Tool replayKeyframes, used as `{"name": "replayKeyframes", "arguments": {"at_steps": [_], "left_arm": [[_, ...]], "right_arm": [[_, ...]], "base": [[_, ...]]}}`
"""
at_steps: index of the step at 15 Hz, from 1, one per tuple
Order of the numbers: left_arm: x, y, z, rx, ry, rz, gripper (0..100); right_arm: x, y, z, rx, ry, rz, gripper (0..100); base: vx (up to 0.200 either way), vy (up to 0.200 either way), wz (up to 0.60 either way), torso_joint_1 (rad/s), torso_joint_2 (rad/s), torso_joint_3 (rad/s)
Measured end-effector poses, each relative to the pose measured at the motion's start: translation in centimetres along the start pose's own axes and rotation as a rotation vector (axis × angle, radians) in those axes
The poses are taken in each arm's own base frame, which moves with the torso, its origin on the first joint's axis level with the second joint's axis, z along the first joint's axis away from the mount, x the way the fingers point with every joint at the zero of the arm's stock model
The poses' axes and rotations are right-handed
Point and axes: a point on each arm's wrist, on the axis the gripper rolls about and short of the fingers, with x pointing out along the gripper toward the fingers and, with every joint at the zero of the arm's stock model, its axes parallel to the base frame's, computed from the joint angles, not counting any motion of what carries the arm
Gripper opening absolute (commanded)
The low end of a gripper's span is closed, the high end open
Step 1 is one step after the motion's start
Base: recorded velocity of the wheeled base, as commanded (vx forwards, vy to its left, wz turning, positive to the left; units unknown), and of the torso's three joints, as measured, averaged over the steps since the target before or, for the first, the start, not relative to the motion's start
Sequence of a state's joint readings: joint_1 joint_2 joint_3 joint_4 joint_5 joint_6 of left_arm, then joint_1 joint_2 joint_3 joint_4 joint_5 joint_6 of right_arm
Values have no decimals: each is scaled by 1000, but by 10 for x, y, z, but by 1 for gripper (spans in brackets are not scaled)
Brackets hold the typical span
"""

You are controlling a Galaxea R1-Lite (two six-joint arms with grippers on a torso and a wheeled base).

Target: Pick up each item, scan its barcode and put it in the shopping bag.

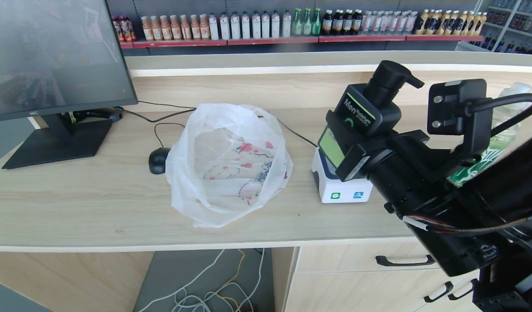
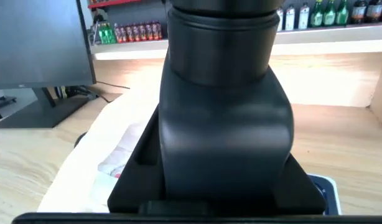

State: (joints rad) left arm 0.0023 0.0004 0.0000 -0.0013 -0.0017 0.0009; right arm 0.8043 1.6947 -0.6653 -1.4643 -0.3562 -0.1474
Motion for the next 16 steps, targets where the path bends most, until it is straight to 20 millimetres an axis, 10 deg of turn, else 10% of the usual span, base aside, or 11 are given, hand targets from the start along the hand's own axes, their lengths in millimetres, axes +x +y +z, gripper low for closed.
{"name": "replayKeyframes", "arguments": {"at_steps": [6, 16], "left_arm": [[0, 0, 0, 0, 0, 0, 100], [0, 0, 0, -1, 1, 0, 100]], "right_arm": [[8, -2, -11, -68, 4, -14, 0], [19, -42, -20, -62, 14, -148, 0]], "base": [[0, 0, 0, 0, 0, 0], [0, 200, 0, 4, 1, 1]]}}
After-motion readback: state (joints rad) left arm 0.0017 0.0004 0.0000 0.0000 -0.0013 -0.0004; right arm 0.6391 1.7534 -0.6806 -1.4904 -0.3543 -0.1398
